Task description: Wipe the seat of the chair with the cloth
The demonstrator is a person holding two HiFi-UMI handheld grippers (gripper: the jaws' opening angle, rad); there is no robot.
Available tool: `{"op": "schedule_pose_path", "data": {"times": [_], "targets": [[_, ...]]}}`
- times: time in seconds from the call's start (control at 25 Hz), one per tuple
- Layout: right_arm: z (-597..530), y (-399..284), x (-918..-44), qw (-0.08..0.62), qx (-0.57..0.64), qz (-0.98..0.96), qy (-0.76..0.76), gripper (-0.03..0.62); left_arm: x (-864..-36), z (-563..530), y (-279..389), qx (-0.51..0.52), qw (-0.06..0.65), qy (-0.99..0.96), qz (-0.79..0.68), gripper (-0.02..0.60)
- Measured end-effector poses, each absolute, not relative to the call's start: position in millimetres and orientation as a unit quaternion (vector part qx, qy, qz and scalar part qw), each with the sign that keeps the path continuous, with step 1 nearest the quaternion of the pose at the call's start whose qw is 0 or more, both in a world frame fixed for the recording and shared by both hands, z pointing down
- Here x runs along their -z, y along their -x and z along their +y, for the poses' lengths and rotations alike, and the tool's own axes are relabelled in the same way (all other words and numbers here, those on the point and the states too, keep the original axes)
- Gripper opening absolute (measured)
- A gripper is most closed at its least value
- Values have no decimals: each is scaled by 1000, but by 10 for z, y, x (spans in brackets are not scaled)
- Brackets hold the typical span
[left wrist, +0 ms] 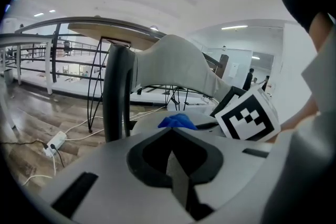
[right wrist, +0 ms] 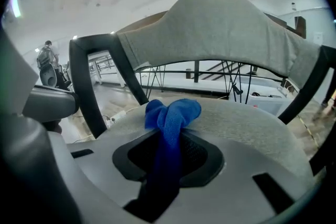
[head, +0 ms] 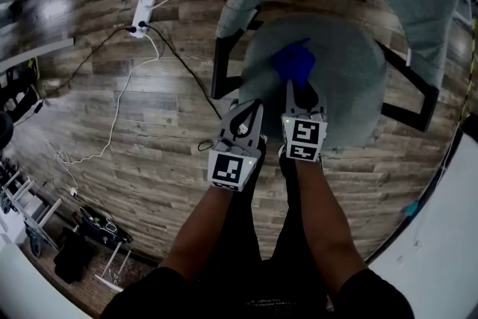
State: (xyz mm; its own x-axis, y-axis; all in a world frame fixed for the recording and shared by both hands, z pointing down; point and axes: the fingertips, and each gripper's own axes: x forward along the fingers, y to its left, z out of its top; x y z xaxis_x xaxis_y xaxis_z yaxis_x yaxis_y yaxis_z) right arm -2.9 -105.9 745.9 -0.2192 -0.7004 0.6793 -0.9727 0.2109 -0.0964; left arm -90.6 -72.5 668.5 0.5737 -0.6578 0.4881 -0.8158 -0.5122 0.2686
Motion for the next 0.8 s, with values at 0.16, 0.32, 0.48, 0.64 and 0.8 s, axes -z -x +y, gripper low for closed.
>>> {"op": "schedule_pose_path", "data": {"times": [0.16,0.32,0.48,0.64,0.8], "targets": [[-1015,-232,-7457,257,-263,-724,-583,91,-6709,-689,747,-169,237,-855,-429,2],[-979,-542,-7458,254,-260,-714,-599,91,-6725,-655,555,-172,236,-858,-423,2],[-909,-822,-7454,257,-258,-702,-612,91,-6768,-615,469,-179,240,-856,-422,2],[-857,-1082,-7452,260,-255,-689,-627,91,-6791,-603,388,-179,245,-855,-421,2],[-800,-1284,-7462,264,-252,-676,-640,91,-6783,-546,262,-181,242,-863,-405,2]]}}
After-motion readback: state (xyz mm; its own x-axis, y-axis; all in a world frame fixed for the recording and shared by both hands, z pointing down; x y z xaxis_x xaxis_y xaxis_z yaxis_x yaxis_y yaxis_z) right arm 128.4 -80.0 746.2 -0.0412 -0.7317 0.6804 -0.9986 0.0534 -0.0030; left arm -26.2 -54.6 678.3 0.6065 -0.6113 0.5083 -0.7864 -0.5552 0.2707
